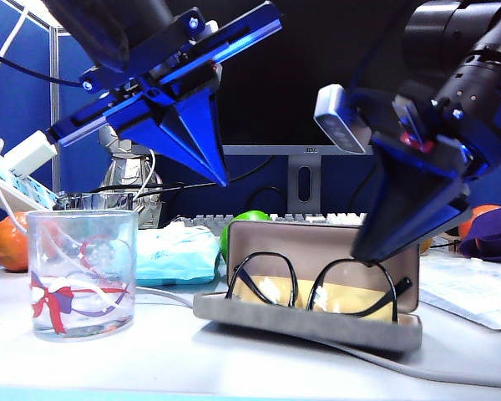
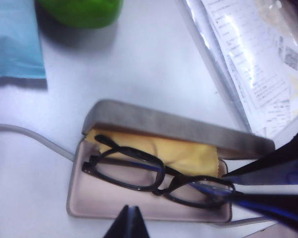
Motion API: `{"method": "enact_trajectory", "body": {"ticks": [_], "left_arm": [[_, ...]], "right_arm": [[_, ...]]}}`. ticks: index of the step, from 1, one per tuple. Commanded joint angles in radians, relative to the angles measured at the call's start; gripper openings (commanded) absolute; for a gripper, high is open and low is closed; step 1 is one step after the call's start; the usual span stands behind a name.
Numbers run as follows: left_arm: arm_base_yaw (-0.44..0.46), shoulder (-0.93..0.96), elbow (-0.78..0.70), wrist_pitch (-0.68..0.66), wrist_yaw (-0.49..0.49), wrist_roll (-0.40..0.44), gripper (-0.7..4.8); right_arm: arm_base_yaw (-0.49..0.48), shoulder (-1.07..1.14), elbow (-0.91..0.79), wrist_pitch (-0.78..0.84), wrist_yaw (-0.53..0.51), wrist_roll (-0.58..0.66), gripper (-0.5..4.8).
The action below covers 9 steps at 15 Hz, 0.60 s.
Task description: Pick up the glasses, fold the temples of the glasses, place the glasses into the glasses case, and finally close the glasses case.
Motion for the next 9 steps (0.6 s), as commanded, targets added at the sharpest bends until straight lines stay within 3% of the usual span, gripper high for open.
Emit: {"method": "enact_trajectory", "body": {"ticks": [1,5,6,7,9], "left_arm": [[-0.001,-0.001,0.000,-0.002,-0.002,0.003,-0.03],[-0.001,-0.001,0.000,-0.015,-0.002,0.003,-0.03],[-0.001,-0.001,0.000,-0.021,-0.002,0.003,-0.03],[-0.001,-0.001,0.000,-0.023,-0.002,0.003,-0.03],[-0.001,-0.001,0.000,-0.023,-0.002,0.004,-0.03]], "right_arm": [[0.002,-0.001,0.003,0.009,-0.032,0.001,0.55],[0.002,-0.002,0.003,-0.001,-0.068,0.023,0.62],[0.002,-0.002,0.003,-0.010,-0.069,0.024,1.09],[0.001,-0.002,0.003,-0.010,-0.071,0.047,2.35],[0.001,-0.002,0.003,-0.016,-0.071,0.047,2.75]]}}
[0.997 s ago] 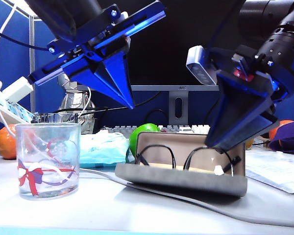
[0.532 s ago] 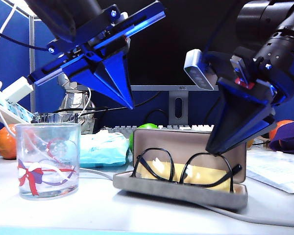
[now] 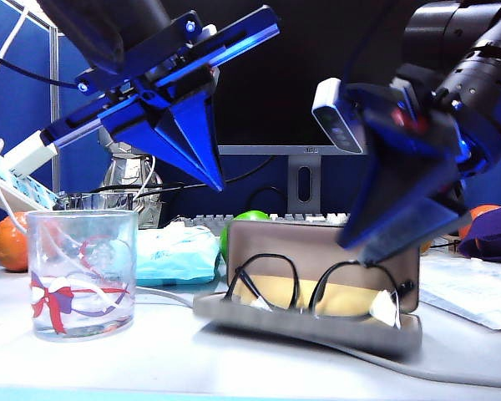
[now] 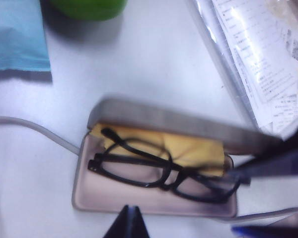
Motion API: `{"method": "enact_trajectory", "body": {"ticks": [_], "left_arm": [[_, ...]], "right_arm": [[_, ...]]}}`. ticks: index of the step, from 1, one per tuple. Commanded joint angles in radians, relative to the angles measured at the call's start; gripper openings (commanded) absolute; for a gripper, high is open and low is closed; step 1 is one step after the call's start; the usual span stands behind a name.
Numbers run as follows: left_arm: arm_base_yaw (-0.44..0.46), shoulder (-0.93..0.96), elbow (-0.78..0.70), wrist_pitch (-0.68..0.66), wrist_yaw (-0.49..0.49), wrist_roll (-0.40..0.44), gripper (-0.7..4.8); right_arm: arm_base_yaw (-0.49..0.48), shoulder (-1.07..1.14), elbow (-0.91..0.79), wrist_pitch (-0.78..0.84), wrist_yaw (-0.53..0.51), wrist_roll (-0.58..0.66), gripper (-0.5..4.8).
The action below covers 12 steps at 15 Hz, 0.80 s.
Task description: Pick up the glasses, fold the temples of the glasses, place the glasses into the glasses case, and finally close the glasses case.
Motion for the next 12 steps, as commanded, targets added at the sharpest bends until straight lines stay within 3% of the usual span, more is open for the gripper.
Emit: {"method": "enact_trajectory", "body": {"ticks": [1,5,7,12], "left_arm": [[-0.001,-0.001,0.000,-0.001,-0.002,0.003,-0.03],[-0.001,-0.001,0.000,-0.001,-0.002,0.003,-0.03],[-0.001,-0.001,0.000,0.004,0.002,0.003,-0.03],[-0.002,0.100,0.000,0.178,0.006,-0.004,-0.03]], "right_arm": [[0.000,-0.003,0.003,0.001,-0.005,0.038,2.74],[0.000,-0.003,0.003,0.004,0.013,0.066,2.69],[0.000,-0.003,0.003,0.020,0.009,0.079,1.85],[0.000,-0.003,0.004,0.078,0.060,0.095,1.89]]}}
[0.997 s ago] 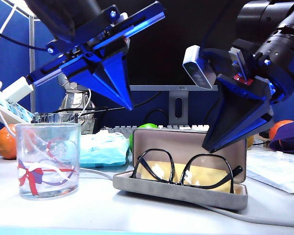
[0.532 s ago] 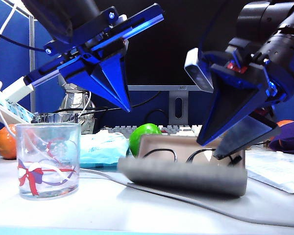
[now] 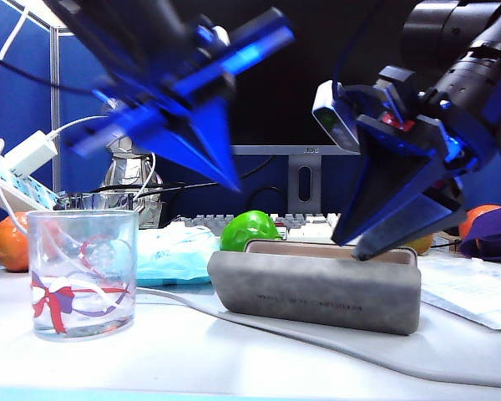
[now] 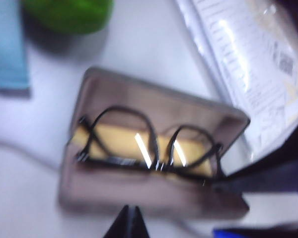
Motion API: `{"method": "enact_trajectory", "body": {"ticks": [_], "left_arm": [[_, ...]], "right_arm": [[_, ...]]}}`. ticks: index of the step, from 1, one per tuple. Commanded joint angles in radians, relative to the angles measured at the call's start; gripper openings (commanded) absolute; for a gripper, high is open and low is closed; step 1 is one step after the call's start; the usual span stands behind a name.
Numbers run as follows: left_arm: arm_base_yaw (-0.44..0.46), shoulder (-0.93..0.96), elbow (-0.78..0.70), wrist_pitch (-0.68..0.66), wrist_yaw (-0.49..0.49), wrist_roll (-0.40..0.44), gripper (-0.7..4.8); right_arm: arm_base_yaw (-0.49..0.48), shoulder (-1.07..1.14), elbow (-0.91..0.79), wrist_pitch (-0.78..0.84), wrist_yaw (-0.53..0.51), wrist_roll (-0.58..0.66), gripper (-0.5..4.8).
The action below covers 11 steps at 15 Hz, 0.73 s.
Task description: Pick up the glasses, fold the temples of the glasses, place the glasses into the glasses case, and finally close the glasses case.
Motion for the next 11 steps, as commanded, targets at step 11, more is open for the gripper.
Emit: {"method": "enact_trajectory", "body": {"ticks": [11], "left_arm": [[-0.002,0.238,0.000,0.152,0.036,-0.029,-0.03]], "right_arm": [[-0.003,0.000,0.003,0.038,0.232,-0.008,2.22]]}}
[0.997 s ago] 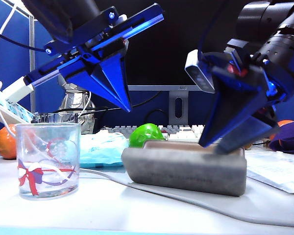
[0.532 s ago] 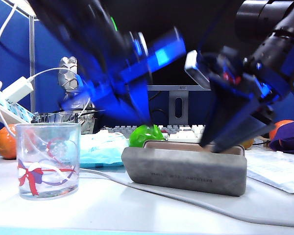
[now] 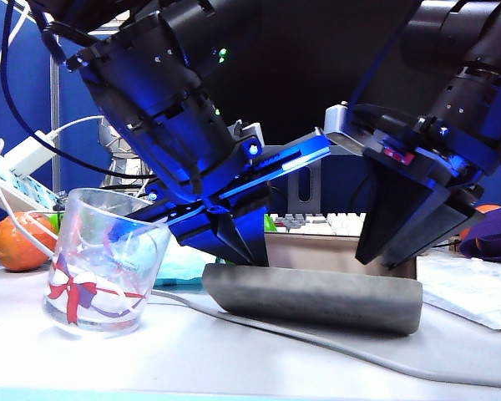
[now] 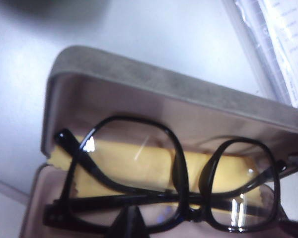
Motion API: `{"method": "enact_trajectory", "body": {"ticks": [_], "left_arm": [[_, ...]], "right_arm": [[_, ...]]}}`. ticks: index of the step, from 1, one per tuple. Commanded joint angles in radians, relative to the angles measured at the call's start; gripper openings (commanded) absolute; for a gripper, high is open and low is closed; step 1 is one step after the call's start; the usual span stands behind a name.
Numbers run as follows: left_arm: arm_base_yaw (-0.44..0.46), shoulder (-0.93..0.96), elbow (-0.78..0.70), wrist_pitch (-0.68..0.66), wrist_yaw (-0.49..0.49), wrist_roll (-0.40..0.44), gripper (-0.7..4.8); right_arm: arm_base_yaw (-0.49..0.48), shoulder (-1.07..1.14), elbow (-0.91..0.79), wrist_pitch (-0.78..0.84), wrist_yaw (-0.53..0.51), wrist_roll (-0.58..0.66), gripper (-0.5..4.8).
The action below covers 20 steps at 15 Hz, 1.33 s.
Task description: Pick up the glasses, fold the temples of the glasses, place the glasses into the glasses case, and finally close the glasses case.
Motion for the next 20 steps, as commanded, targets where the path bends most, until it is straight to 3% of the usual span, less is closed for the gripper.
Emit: {"method": "enact_trajectory", "body": {"ticks": [1,11,15,18,20], "left_arm": [[-0.002,0.000,0.000,0.002,0.029,-0.003,-0.03],[-0.001,-0.049,0.001,-0.007,0.009,0.004,-0.03],[-0.001,-0.125,0.001,-0.077,0.001,0.005,-0.03],[-0.001,-0.189,0.000,-0.220,0.001,0.010,-0.03],[-0.002,-0.179,-0.001,-0.246,0.003,0.073,-0.04]], "right_arm": [[0.001,-0.001,0.003,0.008,-0.002,-0.010,2.22],[0.001,-0.001,0.003,0.008,-0.003,-0.029,2.21],[0.001,0.007,0.003,0.007,-0.003,-0.029,2.21],[0.001,0.010,0.003,0.006,-0.017,-0.028,2.20],[0.002,0.010,0.003,0.004,-0.040,-0.027,2.20]]}}
